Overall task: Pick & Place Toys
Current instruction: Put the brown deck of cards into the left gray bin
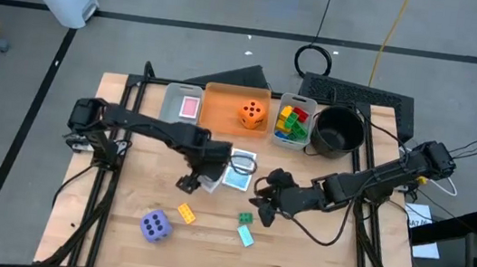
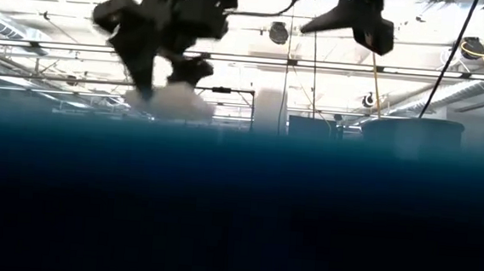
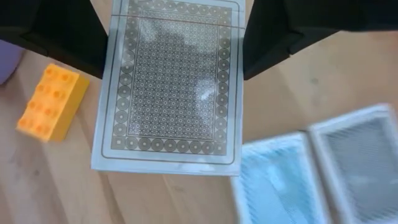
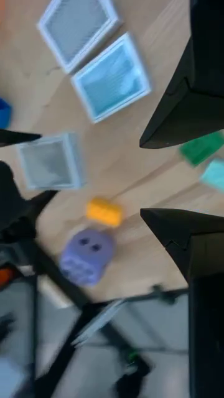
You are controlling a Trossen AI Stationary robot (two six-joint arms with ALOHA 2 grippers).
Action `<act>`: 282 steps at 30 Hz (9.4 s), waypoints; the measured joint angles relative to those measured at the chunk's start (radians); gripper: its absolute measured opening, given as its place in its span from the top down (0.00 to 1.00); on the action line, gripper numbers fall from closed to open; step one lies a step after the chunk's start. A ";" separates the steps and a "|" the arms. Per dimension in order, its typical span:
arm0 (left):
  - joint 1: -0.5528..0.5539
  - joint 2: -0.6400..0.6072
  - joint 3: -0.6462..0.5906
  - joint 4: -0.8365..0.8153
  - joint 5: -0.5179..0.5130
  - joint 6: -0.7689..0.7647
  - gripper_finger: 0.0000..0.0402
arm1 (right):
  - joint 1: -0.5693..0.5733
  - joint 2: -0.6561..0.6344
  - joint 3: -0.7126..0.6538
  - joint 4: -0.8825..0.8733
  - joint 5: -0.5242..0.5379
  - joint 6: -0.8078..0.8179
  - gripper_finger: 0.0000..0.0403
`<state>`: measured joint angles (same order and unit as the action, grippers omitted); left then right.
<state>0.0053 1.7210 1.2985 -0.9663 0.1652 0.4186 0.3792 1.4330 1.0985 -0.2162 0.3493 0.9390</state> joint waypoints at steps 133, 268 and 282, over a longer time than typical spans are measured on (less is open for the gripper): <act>0.189 -0.482 -0.128 0.998 0.360 -1.239 0.09 | -0.129 -0.183 0.000 0.451 0.014 -0.115 0.88; 0.852 -0.108 0.238 -0.407 -0.081 0.119 0.78 | -0.368 -0.206 0.001 0.310 -0.064 -0.218 0.48; 0.979 0.083 0.284 -0.390 0.085 0.261 0.77 | -0.366 -0.206 0.000 0.224 -0.066 -0.156 0.48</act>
<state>0.9844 1.8037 1.5822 -1.3562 0.2507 0.6792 0.0128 1.2274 1.0988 0.0073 0.2832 0.7834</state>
